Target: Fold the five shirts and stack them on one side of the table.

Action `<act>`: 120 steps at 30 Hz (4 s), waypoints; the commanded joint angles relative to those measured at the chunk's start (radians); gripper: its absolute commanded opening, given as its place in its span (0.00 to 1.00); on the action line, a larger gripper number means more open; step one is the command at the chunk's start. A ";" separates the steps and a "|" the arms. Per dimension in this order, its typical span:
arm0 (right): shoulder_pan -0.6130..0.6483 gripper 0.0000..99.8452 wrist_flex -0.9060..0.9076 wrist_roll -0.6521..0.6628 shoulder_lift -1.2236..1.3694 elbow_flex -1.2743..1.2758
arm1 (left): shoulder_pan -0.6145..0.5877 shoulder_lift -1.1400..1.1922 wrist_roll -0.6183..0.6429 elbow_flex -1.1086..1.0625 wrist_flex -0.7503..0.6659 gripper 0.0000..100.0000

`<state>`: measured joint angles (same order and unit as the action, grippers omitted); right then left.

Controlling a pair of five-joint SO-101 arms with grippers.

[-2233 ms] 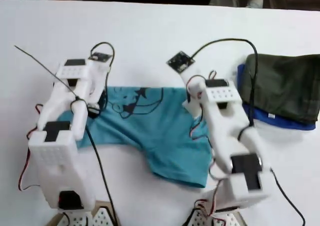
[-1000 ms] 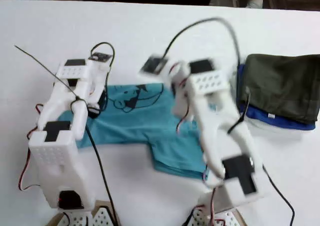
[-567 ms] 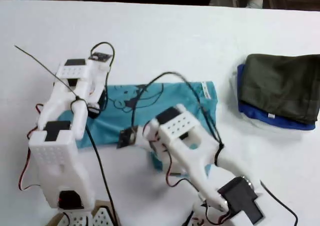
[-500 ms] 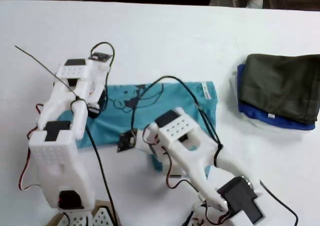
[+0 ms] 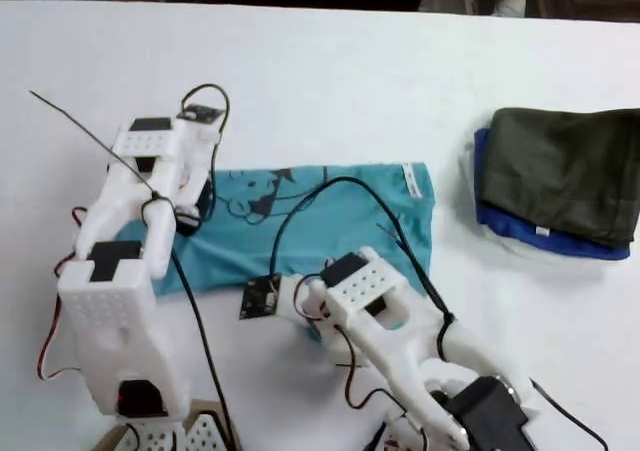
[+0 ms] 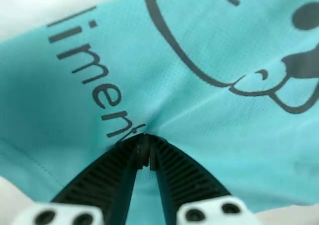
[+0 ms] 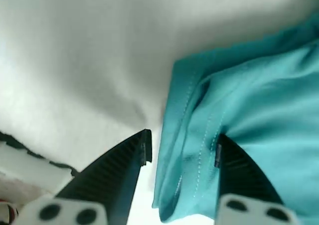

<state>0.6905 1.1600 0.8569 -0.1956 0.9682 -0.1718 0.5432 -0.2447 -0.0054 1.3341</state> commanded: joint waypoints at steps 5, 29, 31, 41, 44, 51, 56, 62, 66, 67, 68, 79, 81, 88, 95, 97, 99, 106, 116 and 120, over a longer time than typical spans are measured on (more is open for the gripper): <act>-0.004 0.23 -0.084 -0.037 0.079 -0.015 | -0.015 0.015 0.002 0.033 -0.038 0.03; -0.005 0.02 -0.067 -0.074 0.104 -0.023 | -0.017 0.015 0.002 0.033 -0.038 0.03; -0.005 0.02 -0.065 -0.074 0.104 -0.023 | -0.017 0.015 0.002 0.033 -0.038 0.03; -0.019 0.02 0.142 0.055 0.094 -0.219 | -0.017 0.015 0.002 0.033 -0.038 0.03; -0.104 0.02 0.251 0.127 0.104 -0.388 | -0.017 0.015 0.002 0.033 -0.038 0.03; -0.280 0.02 0.337 0.227 0.229 -0.740 | -0.017 0.015 0.002 0.033 -0.038 0.03; -0.297 0.02 0.346 0.227 0.469 -1.026 | -0.017 0.015 0.002 0.033 -0.038 0.03; -0.300 0.02 0.441 0.227 0.782 -1.422 | -0.017 0.015 0.002 0.033 -0.038 0.03; -0.326 0.02 0.522 0.227 0.981 -1.688 | -0.017 0.015 0.002 0.033 -0.038 0.03; -0.337 0.02 0.533 0.227 1.024 -1.745 | -0.017 0.015 0.002 0.033 -0.038 0.03; -0.344 0.02 0.538 0.227 1.061 -1.795 | -0.017 0.015 0.002 0.033 -0.038 0.03; -0.378 0.07 0.549 0.170 1.118 -1.913 | -0.015 0.015 0.002 0.033 -0.038 0.03; -0.378 0.14 0.550 0.146 1.067 -1.904 | -0.015 0.015 0.002 0.033 -0.038 0.03; -0.433 0.21 0.552 0.130 0.839 -1.893 | -0.015 0.015 0.002 0.033 -0.038 0.03; -0.447 0.21 0.553 0.129 0.506 -1.479 | -0.015 0.015 0.002 0.033 -0.038 0.03; -0.421 0.19 0.552 0.132 0.386 -1.258 | -0.015 0.015 0.002 0.033 -0.038 0.03; -0.401 0.15 0.539 0.133 0.283 -1.071 | -0.015 0.015 0.002 0.033 -0.038 0.03; -0.427 0.11 0.383 0.133 0.168 -0.746 | -0.015 0.015 0.002 0.033 -0.038 0.03; -0.443 0.09 0.183 0.133 0.349 -0.740 | -0.015 0.015 0.002 0.033 -0.038 0.03; -0.483 0.02 0.143 0.129 0.464 -0.852 | -0.015 0.015 0.002 0.033 -0.038 0.03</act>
<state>0.2424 1.3272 0.9920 0.2171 0.2148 -0.1718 0.5432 -0.2432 -0.0054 1.3341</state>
